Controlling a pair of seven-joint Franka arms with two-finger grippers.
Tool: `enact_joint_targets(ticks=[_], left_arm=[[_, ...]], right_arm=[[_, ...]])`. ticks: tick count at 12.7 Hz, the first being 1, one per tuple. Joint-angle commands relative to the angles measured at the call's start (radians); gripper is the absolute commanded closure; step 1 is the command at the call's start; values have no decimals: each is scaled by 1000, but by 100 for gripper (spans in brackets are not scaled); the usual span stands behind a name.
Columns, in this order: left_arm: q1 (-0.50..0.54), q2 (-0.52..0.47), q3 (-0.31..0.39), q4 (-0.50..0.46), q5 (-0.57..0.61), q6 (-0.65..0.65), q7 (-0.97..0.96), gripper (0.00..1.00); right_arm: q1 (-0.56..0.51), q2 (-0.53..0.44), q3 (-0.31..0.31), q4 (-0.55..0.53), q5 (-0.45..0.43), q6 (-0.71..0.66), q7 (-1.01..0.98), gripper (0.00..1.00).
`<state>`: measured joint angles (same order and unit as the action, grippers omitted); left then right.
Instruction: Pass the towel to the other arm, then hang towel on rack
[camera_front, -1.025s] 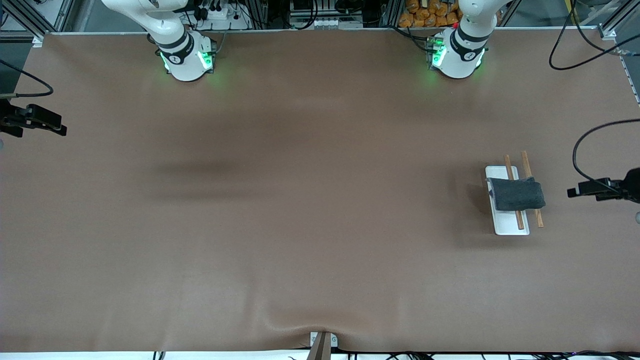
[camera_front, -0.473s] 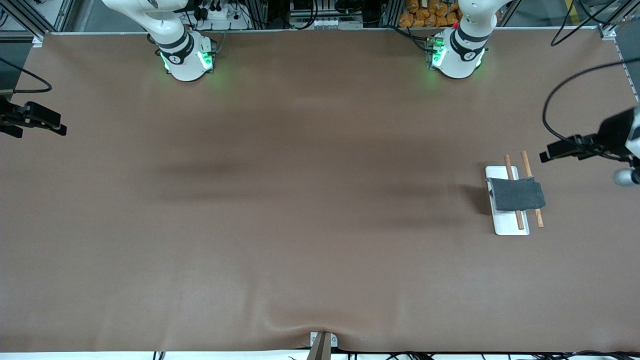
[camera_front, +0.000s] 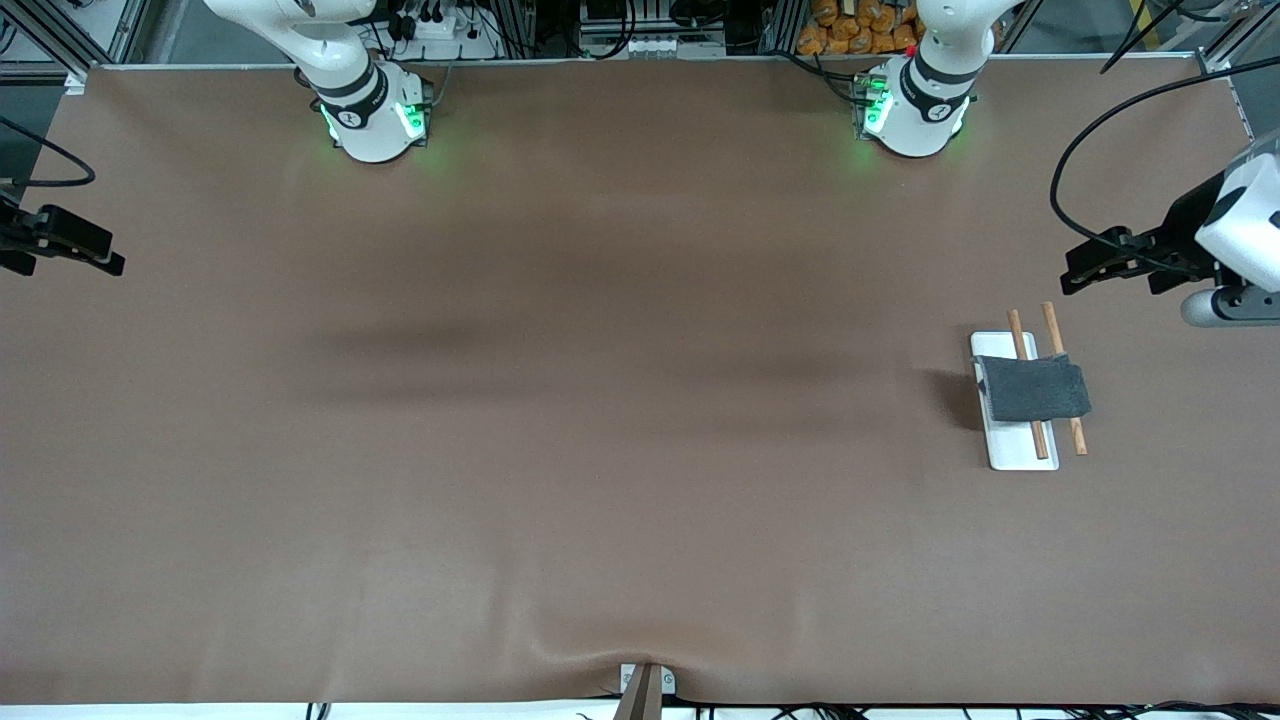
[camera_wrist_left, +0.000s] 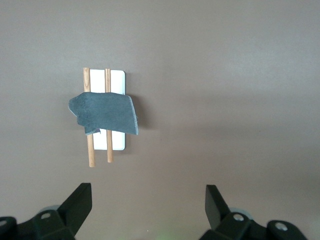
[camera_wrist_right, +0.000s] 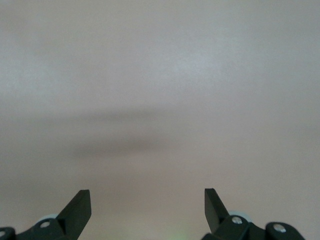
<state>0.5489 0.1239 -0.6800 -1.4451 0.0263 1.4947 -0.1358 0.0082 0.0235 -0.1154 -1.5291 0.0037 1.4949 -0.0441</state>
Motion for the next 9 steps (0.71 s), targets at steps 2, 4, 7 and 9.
enact_joint_targets(ticks=[2, 4, 7, 9], left_arm=[[8, -35, -3, 20, 15, -22, 30, 0], [-62, -58, 41, 20, 18, -22, 30, 0], [-431, -107, 446, 12, 6, -21, 28, 0], [-504, -121, 509, 5, 7, -33, 15, 0]], right_arm=[[-31, 1, 19, 9, 42, -2, 56, 0], [-25, 1, 22, 10, 50, -5, 55, 0], [-2, -7, 25, 12, 49, -7, 58, 0], [12, -10, 25, 11, 33, -8, 64, 0]])
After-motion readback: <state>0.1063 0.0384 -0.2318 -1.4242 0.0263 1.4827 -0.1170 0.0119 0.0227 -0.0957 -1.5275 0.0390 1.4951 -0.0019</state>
